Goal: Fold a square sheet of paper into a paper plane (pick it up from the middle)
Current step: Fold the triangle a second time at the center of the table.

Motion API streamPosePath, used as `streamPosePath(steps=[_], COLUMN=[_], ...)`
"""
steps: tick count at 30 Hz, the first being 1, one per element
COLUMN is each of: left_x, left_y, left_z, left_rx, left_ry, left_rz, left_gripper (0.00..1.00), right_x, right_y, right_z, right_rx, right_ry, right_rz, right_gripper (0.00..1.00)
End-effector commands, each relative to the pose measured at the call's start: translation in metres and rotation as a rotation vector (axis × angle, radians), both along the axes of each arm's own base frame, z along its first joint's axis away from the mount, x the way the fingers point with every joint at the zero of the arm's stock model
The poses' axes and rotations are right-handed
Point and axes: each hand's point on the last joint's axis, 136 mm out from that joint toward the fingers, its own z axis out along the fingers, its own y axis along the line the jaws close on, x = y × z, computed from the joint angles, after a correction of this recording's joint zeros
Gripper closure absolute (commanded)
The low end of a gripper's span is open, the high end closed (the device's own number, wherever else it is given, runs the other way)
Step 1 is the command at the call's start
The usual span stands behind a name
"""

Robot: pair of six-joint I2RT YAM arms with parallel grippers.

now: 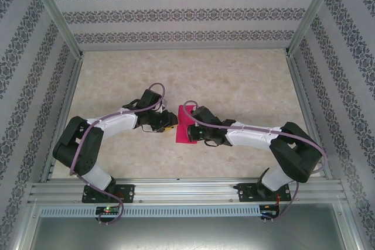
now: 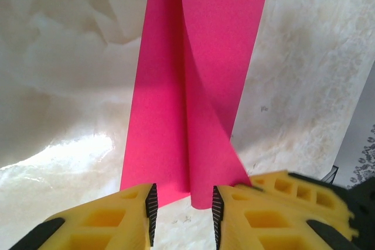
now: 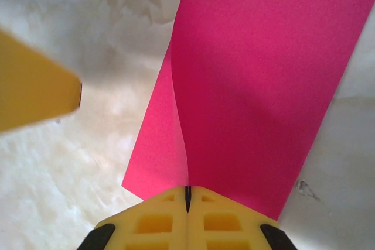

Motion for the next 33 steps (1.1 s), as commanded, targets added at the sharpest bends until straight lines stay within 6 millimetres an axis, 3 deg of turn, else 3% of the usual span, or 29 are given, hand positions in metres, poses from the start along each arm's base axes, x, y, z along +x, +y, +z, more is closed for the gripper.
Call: streamPosePath(steps=[1,5,12,23,33], left_x=[-0.009,-0.01,-0.017,-0.016,-0.022], left_y=[0.0,-0.002,-0.01,-0.028,-0.018], left_z=[0.001,0.0,-0.014,-0.028,-0.052], left_rx=[0.039,0.038,0.069,0.062,0.137], left_ry=[-0.007,-0.002,0.038,0.06,0.12], left_rz=[-0.029,-0.043,-0.08,-0.123,-0.123], left_gripper=[0.68,0.71,0.9,0.92,0.94], right_x=[0.006,0.006,0.008,0.008,0.01], right_y=[0.015,0.017,0.015,0.011,-0.014], right_z=[0.02,0.017,0.013,0.009,-0.001], right_rx=[0.206,0.271,0.265,0.257,0.173], right_ry=[0.025,0.055,0.069,0.077,0.122], right_rz=[-0.057,-0.09,-0.099,-0.106,-0.133], right_gripper=[0.98,0.97,0.96,0.94,0.92])
